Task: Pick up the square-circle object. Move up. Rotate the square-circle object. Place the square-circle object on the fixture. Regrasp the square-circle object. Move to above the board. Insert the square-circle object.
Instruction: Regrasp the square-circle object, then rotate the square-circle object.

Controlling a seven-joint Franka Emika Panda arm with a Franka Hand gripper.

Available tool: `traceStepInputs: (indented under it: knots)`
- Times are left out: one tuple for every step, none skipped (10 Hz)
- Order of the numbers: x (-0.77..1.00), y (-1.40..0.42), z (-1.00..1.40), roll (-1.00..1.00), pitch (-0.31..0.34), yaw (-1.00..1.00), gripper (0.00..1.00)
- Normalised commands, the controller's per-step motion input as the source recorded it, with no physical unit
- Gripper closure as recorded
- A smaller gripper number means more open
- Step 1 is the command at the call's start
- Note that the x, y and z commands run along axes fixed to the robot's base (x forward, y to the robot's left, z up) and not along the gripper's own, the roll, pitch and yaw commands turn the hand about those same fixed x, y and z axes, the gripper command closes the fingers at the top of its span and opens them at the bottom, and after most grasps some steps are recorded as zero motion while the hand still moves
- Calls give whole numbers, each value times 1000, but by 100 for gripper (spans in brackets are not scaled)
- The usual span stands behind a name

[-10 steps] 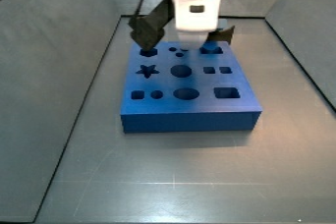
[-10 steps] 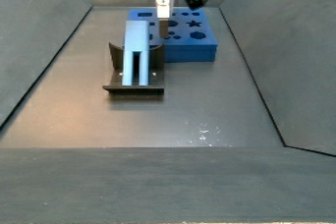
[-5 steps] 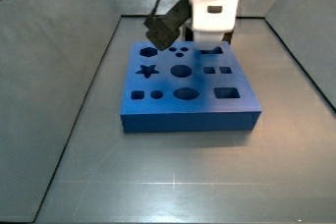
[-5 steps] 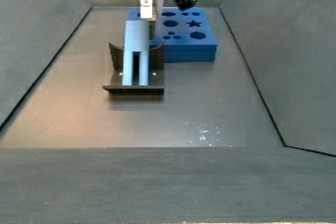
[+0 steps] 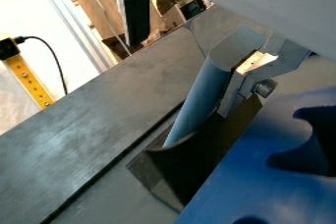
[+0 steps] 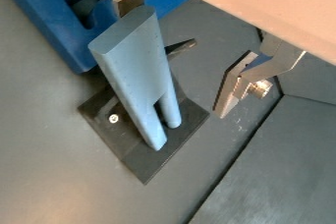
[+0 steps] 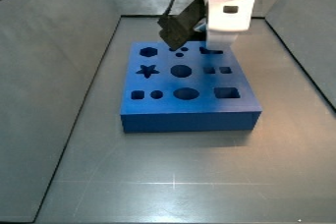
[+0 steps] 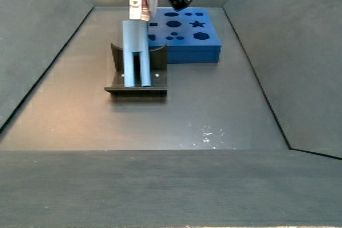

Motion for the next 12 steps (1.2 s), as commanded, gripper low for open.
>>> traceStepInputs:
  knots:
    - [240,-12,-24,90,148,84,0]
    - [198,-13,-22,90,150,91,0]
    - [0,0,0,0,0,0,100]
    - [-1000,282,703,0,0,0,100]
    - [-1000,279,702,-16,-12,0,100]
    - [-1000,261,689,-60,-42,-8,100]
    - [-1000,235,660,-85,-55,-22,100]
    - [-1000,223,633,-102,-58,-33,100]
    - [-1000,209,589,-122,-53,-53,100]
    - [-1000,199,553,-134,-47,-68,100]
    - [-1000,188,511,-144,-38,-81,100]
    - [-1000,178,472,-142,-23,-86,100]
